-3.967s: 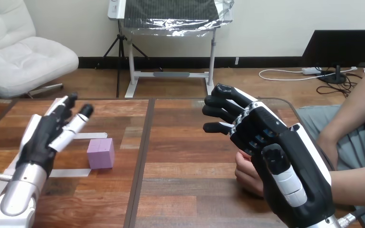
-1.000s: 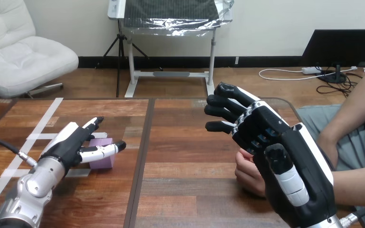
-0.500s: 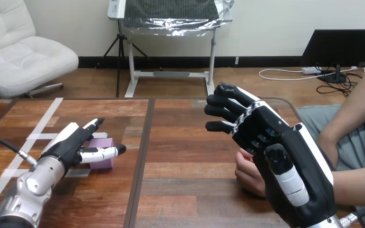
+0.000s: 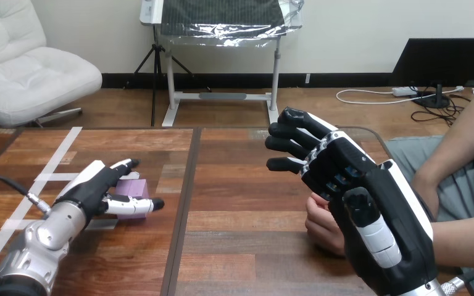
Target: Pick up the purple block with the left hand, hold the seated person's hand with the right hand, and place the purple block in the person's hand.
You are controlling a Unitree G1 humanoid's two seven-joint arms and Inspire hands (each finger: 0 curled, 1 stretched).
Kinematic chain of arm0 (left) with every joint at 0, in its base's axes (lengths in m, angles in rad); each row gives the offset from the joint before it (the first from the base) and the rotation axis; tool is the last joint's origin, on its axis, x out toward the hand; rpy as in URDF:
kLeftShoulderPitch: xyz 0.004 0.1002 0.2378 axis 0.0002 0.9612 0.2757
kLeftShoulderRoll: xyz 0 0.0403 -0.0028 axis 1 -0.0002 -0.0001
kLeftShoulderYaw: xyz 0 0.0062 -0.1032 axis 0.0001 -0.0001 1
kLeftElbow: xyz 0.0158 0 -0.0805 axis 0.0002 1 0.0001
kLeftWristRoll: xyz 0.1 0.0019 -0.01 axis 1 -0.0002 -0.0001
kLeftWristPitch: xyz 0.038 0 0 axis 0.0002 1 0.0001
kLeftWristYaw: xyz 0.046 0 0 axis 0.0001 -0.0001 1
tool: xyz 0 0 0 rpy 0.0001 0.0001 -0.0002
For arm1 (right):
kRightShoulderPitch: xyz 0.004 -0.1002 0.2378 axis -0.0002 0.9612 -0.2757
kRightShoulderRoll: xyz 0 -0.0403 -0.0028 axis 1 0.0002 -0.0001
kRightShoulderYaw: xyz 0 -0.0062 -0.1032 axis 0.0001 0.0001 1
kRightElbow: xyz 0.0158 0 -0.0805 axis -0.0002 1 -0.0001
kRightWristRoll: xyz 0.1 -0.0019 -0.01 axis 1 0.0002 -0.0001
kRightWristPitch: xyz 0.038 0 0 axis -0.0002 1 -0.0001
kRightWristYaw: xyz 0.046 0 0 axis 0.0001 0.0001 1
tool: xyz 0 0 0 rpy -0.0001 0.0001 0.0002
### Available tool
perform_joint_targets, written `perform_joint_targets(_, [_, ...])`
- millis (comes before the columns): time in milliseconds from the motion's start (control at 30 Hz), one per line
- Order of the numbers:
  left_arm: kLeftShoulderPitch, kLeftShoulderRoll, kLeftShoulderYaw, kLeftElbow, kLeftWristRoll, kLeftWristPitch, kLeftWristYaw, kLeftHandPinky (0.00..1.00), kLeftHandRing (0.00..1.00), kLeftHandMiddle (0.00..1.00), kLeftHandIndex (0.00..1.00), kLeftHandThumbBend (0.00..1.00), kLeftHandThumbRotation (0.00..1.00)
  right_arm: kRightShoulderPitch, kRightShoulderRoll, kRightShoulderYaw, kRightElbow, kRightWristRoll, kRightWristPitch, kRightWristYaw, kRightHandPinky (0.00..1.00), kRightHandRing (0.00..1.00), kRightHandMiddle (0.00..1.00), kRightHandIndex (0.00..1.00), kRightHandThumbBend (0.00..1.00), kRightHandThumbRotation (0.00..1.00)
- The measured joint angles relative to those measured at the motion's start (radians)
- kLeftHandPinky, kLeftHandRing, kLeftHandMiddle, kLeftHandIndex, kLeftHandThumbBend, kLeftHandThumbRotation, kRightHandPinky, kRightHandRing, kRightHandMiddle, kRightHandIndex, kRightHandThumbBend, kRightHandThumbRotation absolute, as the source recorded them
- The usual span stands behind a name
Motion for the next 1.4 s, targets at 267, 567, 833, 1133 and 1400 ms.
perform_joint_targets(267, [-0.012,0.000,-0.034,0.002,0.035,0.024,0.007,0.77,0.86,0.88,0.85,0.73,0.17,0.000,0.000,0.000,0.000,0.007,0.000,0.001,0.76,0.83,0.84,0.84,0.92,0.76])
perform_joint_targets(567, [-0.038,0.006,-0.075,0.002,0.101,0.043,0.039,0.61,0.70,0.75,0.77,0.73,0.05,0.000,0.000,0.000,-0.001,0.010,0.000,0.001,0.76,0.83,0.84,0.84,0.92,0.76])
perform_joint_targets(833, [-0.053,0.011,-0.095,0.002,0.131,0.044,0.053,0.54,0.62,0.68,0.71,0.72,0.01,0.000,0.000,0.000,-0.002,0.010,0.000,0.001,0.76,0.83,0.83,0.84,0.92,0.76])
perform_joint_targets(1133, [-0.055,0.010,-0.104,0.002,0.153,0.045,0.073,0.52,0.59,0.64,0.66,0.71,0.00,0.000,-0.001,0.000,-0.002,0.010,0.000,0.001,0.76,0.83,0.84,0.84,0.92,0.76])
perform_joint_targets(1400, [-0.055,0.010,-0.111,0.002,0.161,0.051,0.096,0.48,0.53,0.59,0.62,0.70,0.00,0.000,-0.001,0.000,-0.002,0.012,0.000,0.001,0.76,0.83,0.84,0.84,0.91,0.76])
